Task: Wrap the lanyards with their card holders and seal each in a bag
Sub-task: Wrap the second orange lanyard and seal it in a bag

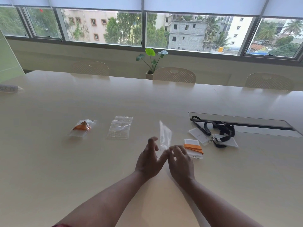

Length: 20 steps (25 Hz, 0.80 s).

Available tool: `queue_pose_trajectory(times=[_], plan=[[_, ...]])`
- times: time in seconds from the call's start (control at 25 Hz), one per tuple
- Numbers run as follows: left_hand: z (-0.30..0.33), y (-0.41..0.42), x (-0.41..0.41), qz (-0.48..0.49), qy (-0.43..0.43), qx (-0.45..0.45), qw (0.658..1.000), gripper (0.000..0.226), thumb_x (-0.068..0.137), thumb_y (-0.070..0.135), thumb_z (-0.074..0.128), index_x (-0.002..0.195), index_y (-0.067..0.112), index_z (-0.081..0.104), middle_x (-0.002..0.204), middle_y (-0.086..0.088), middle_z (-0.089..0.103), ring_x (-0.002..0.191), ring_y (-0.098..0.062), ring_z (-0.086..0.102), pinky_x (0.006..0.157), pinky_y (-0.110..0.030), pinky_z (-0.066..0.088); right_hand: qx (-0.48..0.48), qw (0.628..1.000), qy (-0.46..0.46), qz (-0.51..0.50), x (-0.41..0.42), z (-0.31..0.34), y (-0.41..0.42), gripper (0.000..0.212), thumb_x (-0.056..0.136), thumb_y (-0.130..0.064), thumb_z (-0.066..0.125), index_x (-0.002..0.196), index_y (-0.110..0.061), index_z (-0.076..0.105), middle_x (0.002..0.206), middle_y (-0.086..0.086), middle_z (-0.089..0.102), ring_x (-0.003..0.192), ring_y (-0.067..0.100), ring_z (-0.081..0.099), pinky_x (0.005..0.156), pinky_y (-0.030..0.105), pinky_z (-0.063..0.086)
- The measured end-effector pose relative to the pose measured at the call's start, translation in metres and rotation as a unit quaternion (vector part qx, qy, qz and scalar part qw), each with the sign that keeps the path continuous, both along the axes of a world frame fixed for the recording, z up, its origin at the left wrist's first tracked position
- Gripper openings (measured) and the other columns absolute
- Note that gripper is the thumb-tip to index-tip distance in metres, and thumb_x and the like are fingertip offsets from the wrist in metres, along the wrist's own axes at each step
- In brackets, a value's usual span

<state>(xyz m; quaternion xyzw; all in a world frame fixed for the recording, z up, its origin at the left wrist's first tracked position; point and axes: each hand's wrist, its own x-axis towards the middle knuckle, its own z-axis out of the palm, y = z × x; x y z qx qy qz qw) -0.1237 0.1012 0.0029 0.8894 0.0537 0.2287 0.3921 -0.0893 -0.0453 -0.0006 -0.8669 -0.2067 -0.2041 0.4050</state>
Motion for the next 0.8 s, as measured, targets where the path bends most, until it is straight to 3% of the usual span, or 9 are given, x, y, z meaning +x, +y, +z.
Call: queue_pose_trajectory(times=[0.08, 0.24, 0.32, 0.4, 0.52, 0.6, 0.8], plan=[[0.001, 0.000, 0.000, -0.009, -0.007, -0.005, 1.000, 0.058, 0.087, 0.059, 0.060, 0.128, 0.032, 0.030, 0.087, 0.013, 0.052, 0.060, -0.009, 0.059, 0.060, -0.032, 0.053, -0.028, 0.999, -0.015, -0.013, -0.002, 0.001, 0.001, 0.007, 0.095, -0.021, 0.067, 0.097, -0.015, 0.070, 0.105, -0.002, 0.068, 0.072, 0.027, 0.068, 0.060, 0.039, 0.055], [0.001, 0.000, 0.000, -0.014, -0.007, -0.017, 1.000, 0.063, 0.081, 0.025, 0.051, 0.136, 0.031, 0.022, 0.079, 0.008, 0.050, 0.060, -0.018, 0.056, 0.061, -0.039, 0.054, -0.052, 0.998, -0.031, -0.020, -0.002, 0.001, 0.003, 0.010, 0.084, -0.012, 0.072, 0.092, -0.016, 0.068, 0.102, -0.003, 0.067, 0.072, 0.028, 0.067, 0.055, 0.036, 0.053], [0.001, 0.000, 0.000, -0.009, -0.006, -0.025, 1.000, 0.072, 0.080, 0.016, 0.054, 0.140, 0.033, 0.017, 0.093, 0.003, 0.055, 0.067, -0.023, 0.060, 0.065, -0.043, 0.056, -0.039, 0.999, -0.017, -0.023, 0.000, 0.000, 0.002, 0.012, 0.084, -0.012, 0.070, 0.093, -0.016, 0.063, 0.101, -0.002, 0.066, 0.072, 0.028, 0.066, 0.056, 0.036, 0.052], [0.002, 0.000, 0.000, 0.001, -0.022, -0.007, 1.000, 0.079, 0.081, 0.012, 0.061, 0.142, 0.033, 0.016, 0.120, -0.001, 0.047, 0.075, -0.029, 0.062, 0.065, -0.043, 0.056, 0.001, 1.000, -0.001, -0.016, 0.002, -0.002, 0.002, 0.013, 0.088, -0.011, 0.066, 0.097, -0.016, 0.058, 0.104, -0.001, 0.065, 0.074, 0.025, 0.066, 0.059, 0.035, 0.053], [0.000, 0.000, 0.001, 0.006, -0.045, 0.043, 0.998, 0.083, 0.078, 0.008, 0.067, 0.143, 0.029, 0.021, 0.131, -0.002, 0.030, 0.077, -0.030, 0.057, 0.064, -0.040, 0.055, 0.057, 0.998, 0.002, 0.020, 0.004, -0.004, 0.001, 0.014, 0.092, -0.007, 0.062, 0.098, -0.017, 0.054, 0.112, -0.001, 0.063, 0.078, 0.016, 0.062, 0.067, 0.013, 0.048], [0.000, 0.000, 0.001, 0.006, -0.036, 0.060, 0.997, 0.075, 0.079, 0.009, 0.067, 0.141, 0.029, 0.029, 0.125, -0.001, 0.030, 0.075, -0.029, 0.055, 0.063, -0.041, 0.055, 0.066, 0.997, 0.005, 0.039, 0.005, -0.005, 0.001, 0.013, 0.091, -0.005, 0.063, 0.094, -0.015, 0.056, 0.112, -0.002, 0.061, 0.079, 0.015, 0.061, 0.067, 0.006, 0.045], [0.001, 0.000, 0.001, 0.005, 0.001, 0.068, 0.998, 0.028, 0.093, 0.029, 0.064, 0.117, 0.017, 0.056, 0.115, -0.001, 0.049, 0.079, -0.029, 0.064, 0.069, -0.041, 0.055, 0.059, 0.997, 0.001, 0.048, 0.007, -0.006, 0.001, 0.019, 0.081, 0.001, 0.071, 0.093, -0.012, 0.063, 0.109, -0.003, 0.058, 0.080, 0.006, 0.059, 0.067, 0.008, 0.045]])
